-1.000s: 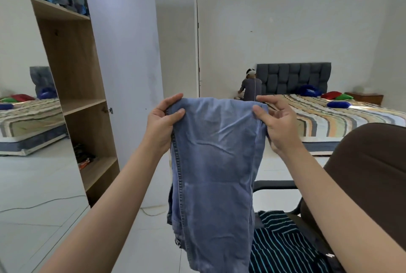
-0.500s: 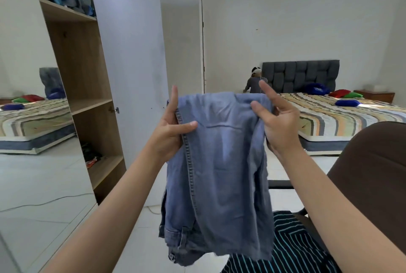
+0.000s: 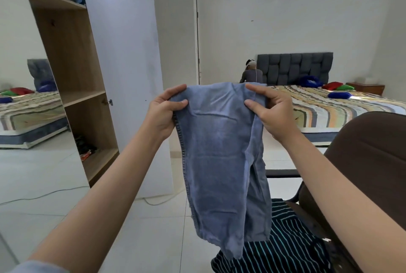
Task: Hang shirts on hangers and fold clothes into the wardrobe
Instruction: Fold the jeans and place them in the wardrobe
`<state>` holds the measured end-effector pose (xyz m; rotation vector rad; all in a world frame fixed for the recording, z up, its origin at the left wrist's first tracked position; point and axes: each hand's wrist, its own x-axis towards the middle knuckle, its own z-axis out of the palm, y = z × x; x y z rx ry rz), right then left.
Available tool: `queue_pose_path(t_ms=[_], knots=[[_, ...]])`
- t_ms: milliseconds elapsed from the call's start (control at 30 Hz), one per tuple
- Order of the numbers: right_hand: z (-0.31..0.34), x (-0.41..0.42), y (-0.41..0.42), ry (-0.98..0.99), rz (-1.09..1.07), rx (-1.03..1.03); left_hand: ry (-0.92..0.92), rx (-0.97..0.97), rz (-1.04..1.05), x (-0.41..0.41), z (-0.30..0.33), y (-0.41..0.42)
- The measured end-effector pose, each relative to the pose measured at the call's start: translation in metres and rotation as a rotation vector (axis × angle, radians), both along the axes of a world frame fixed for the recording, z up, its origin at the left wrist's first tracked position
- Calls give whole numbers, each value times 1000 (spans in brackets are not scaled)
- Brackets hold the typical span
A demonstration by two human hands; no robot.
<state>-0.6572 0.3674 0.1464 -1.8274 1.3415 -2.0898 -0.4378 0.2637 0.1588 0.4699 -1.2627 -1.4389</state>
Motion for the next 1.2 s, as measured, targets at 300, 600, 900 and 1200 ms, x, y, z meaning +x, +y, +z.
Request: queue_pose_path(t_ms=[300,600,900,1200], knots=[[14,-11,16,-396,201,213,-217,-44,-132,-6,41,4],[5,-7,11,-161,88,106,-194,-95,-123,-2,36,2],[7,4,1,38,-47,70,-129,-165,-1,6,25,-3],[0,6,3,144,-283,30,-113,-258,85,10,21,-8]])
